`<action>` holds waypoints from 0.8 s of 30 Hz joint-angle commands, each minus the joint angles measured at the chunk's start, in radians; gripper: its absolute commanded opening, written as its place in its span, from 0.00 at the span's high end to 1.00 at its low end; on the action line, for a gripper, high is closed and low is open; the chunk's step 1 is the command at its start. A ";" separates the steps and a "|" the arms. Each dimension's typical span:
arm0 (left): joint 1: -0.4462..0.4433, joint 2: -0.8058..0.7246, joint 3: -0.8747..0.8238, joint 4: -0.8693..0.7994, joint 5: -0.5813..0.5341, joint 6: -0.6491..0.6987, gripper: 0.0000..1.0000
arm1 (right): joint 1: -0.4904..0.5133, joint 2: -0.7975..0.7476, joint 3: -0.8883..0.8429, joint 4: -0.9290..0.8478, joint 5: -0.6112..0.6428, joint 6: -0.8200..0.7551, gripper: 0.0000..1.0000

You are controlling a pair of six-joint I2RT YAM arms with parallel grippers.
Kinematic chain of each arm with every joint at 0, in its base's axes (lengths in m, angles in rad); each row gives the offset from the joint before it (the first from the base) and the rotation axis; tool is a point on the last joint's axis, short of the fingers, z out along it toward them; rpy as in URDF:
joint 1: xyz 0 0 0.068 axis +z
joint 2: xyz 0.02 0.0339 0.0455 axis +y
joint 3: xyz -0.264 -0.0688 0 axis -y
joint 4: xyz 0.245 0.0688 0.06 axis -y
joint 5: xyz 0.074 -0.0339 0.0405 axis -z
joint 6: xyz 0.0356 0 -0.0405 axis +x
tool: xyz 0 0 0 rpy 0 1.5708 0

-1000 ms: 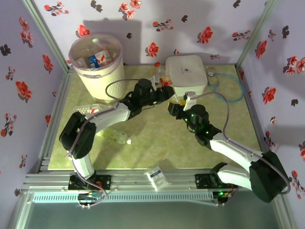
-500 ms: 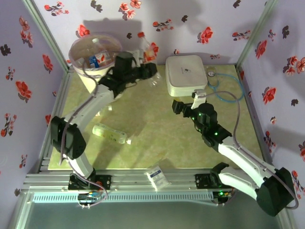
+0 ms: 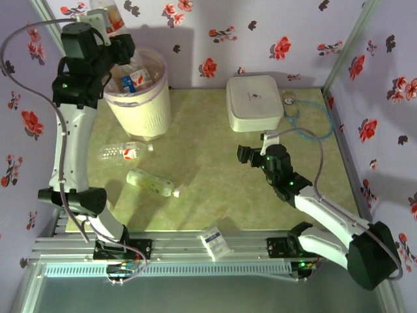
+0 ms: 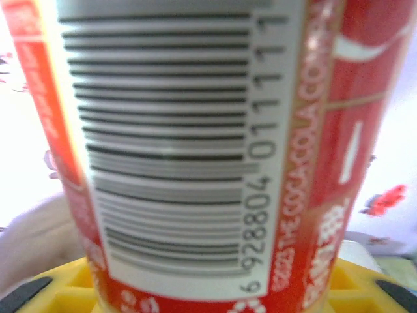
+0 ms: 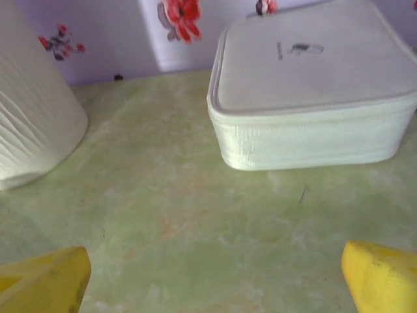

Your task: Put the plastic bottles in the bin

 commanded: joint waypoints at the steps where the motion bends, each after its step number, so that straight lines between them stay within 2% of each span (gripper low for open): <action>1: 0.021 0.120 0.057 -0.106 -0.032 0.110 1.00 | -0.006 0.054 0.048 0.031 -0.037 0.008 0.01; 4: 0.007 0.209 0.133 -0.144 -0.023 0.161 1.00 | -0.006 0.097 0.081 0.015 -0.041 0.010 0.01; 9: 0.004 0.334 0.194 -0.207 -0.020 0.159 1.00 | -0.006 0.114 0.074 0.014 -0.049 0.029 0.01; 12: -0.001 0.372 0.155 -0.207 -0.003 0.152 1.00 | -0.007 0.105 0.057 0.003 -0.044 0.036 0.01; 17: -0.013 0.409 0.063 -0.197 0.089 0.157 1.00 | -0.006 0.097 0.036 -0.006 -0.039 0.038 0.01; 24: -0.013 0.406 -0.030 -0.221 0.171 0.172 1.00 | -0.006 0.110 0.036 -0.006 -0.036 0.032 0.01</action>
